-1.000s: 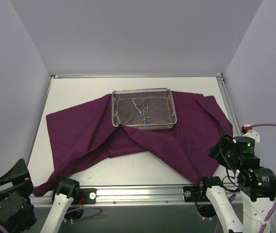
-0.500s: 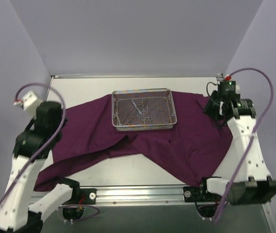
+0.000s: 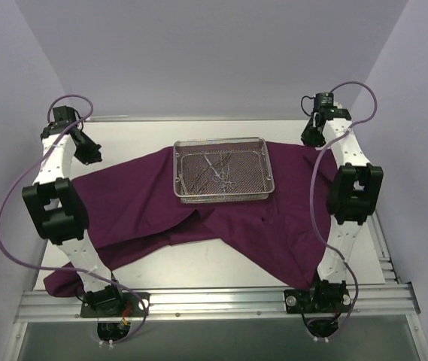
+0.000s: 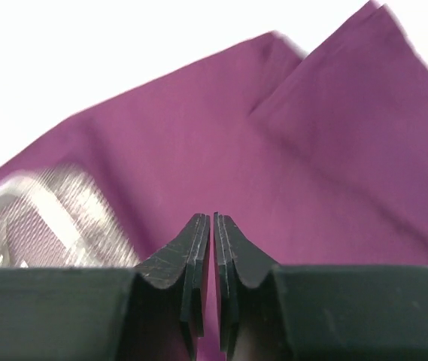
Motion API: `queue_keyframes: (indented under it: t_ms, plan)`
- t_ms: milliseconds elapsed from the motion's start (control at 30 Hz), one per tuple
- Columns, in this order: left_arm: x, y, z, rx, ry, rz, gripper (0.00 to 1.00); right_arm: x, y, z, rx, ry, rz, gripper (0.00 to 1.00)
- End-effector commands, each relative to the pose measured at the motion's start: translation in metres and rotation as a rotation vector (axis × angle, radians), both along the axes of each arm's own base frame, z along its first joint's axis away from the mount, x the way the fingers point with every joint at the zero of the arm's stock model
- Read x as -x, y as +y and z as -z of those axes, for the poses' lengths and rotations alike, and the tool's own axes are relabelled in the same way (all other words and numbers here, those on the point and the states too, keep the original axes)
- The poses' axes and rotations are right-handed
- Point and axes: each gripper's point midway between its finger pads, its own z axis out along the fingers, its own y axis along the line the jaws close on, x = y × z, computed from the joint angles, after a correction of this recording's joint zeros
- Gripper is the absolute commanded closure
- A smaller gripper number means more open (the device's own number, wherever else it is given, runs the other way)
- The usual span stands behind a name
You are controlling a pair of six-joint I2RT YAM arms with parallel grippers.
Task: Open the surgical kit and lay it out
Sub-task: Open the surgical kit at the center of the board, then smooth out the surgical kit at the center of the board.
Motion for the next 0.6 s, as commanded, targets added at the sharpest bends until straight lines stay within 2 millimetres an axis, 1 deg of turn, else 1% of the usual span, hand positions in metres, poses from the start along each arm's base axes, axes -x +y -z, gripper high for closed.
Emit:
queue_keyframes:
  t_ms: [0, 33, 67, 100, 133, 167, 200, 233, 267, 333, 367, 433, 467, 500, 533, 567]
  plan:
    - [-0.020, -0.024, -0.001, 0.133, -0.032, 0.111, 0.98, -0.016, -0.044, 0.008, 0.039, 0.000, 0.112, 0.91]
    - [-0.022, -0.025, 0.008, 0.138, -0.033, 0.123, 0.98, -0.018, -0.051, 0.011, 0.040, 0.003, 0.128, 0.94]
    - [-0.021, -0.025, 0.014, 0.143, -0.025, 0.123, 0.98, -0.020, -0.055, 0.015, 0.039, 0.006, 0.135, 0.95]
    - [-0.021, -0.023, 0.019, 0.147, -0.017, 0.113, 0.98, -0.020, -0.059, 0.022, 0.044, 0.016, 0.143, 0.99]
    - [-0.022, -0.023, 0.024, 0.163, -0.019, 0.120, 0.98, -0.020, -0.066, 0.024, 0.061, 0.017, 0.155, 1.00]
    - [-0.022, -0.024, 0.031, 0.171, -0.006, 0.126, 0.98, -0.016, -0.070, 0.032, 0.071, 0.031, 0.158, 1.00]
    - [-0.021, -0.022, 0.035, 0.168, 0.012, 0.119, 0.98, -0.018, -0.074, 0.032, 0.084, 0.017, 0.149, 1.00]
    - [-0.016, -0.021, 0.041, 0.165, 0.046, 0.110, 0.98, -0.017, -0.077, 0.035, 0.091, 0.020, 0.151, 1.00]
    - [-0.017, -0.020, 0.049, 0.167, 0.071, 0.109, 0.98, -0.015, -0.083, 0.037, 0.099, 0.028, 0.163, 1.00]
    - [-0.007, -0.017, 0.061, 0.162, 0.143, 0.086, 0.98, -0.010, -0.091, 0.045, 0.108, 0.049, 0.172, 1.00]
    - [-0.005, -0.010, 0.070, 0.134, 0.180, 0.048, 0.98, -0.009, -0.098, 0.048, 0.113, 0.049, 0.183, 1.00]
    - [0.003, -0.006, 0.079, 0.127, 0.238, 0.016, 0.98, -0.004, -0.102, 0.057, 0.118, 0.065, 0.176, 1.00]
    - [0.005, -0.005, 0.089, 0.128, 0.271, 0.005, 0.98, -0.005, -0.104, 0.059, 0.115, 0.062, 0.171, 1.00]
    - [0.002, -0.003, 0.089, 0.126, 0.276, 0.003, 0.98, -0.004, -0.107, 0.066, 0.115, 0.074, 0.171, 1.00]
    - [0.005, -0.003, 0.093, 0.133, 0.301, 0.001, 0.98, -0.004, -0.108, 0.069, 0.115, 0.078, 0.168, 1.00]
    - [0.007, -0.004, 0.102, 0.140, 0.331, -0.002, 0.98, -0.007, -0.109, 0.072, 0.116, 0.074, 0.157, 1.00]
